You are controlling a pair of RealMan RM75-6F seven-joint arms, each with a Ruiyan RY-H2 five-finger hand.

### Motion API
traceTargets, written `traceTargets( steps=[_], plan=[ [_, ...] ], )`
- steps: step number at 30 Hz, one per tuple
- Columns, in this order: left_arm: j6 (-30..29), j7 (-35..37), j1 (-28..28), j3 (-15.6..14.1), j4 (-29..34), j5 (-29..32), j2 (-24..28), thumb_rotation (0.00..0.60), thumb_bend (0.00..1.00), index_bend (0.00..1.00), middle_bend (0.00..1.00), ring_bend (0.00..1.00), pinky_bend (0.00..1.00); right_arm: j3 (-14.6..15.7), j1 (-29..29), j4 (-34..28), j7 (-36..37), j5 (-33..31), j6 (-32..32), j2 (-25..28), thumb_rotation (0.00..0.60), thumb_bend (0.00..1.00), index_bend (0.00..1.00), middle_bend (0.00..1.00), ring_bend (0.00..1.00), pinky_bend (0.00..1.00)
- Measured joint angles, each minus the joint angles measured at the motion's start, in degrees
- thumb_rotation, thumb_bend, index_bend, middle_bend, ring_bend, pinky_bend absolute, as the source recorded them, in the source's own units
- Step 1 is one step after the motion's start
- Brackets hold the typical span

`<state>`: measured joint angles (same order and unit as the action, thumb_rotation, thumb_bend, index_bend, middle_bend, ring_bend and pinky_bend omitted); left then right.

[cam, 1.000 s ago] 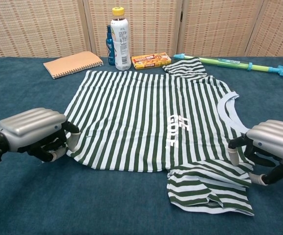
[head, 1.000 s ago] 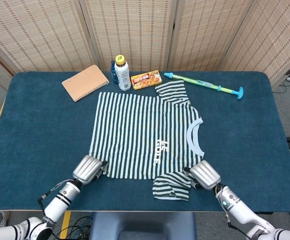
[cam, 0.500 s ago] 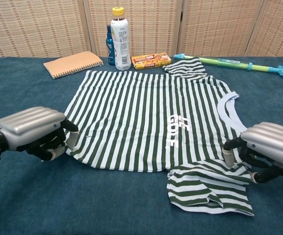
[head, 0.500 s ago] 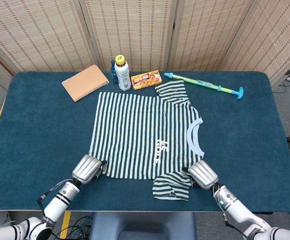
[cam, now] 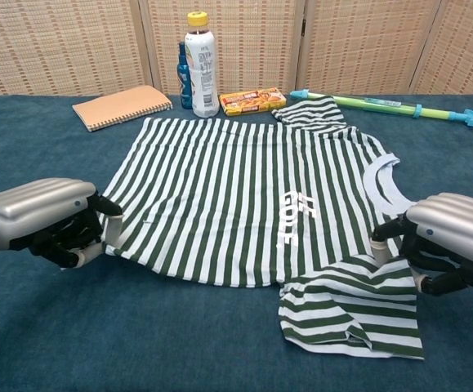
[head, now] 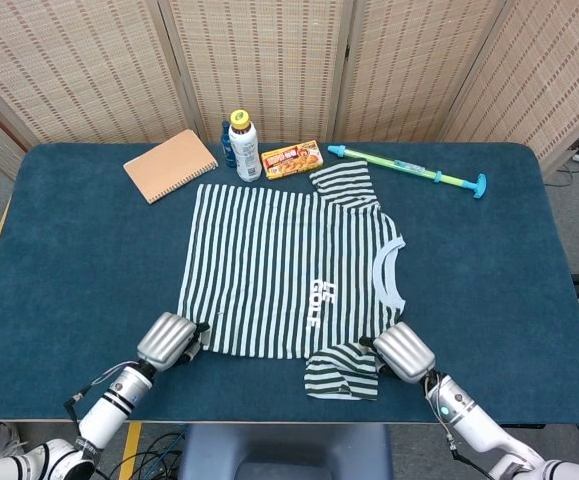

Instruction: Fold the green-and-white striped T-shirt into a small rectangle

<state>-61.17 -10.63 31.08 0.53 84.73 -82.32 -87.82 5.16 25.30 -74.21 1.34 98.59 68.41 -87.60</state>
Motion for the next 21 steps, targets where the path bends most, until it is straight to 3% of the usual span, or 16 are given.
traceTargets(
  steps=[12, 21],
  plan=[
    [-5.21, 6.03, -3.55, -2.01, 6.37, -3.3, 7.11, 0.6, 0.51, 0.63, 0.91, 0.85, 0.95, 1.41, -0.56, -7.64, 0.37, 3.94, 4.68, 4.83, 0.6, 0.59, 0.66, 0.97, 1.0, 1.0],
    [-9.73, 9.81, -7.37, -5.35, 12.12, -7.08, 14.14, 0.6, 0.51, 0.63, 0.91, 0.85, 0.95, 3.1, -0.64, -13.46, 0.99, 6.95, 6.61, 9.91, 0.6, 0.58, 0.66, 0.97, 1.0, 1.0]
  ],
)
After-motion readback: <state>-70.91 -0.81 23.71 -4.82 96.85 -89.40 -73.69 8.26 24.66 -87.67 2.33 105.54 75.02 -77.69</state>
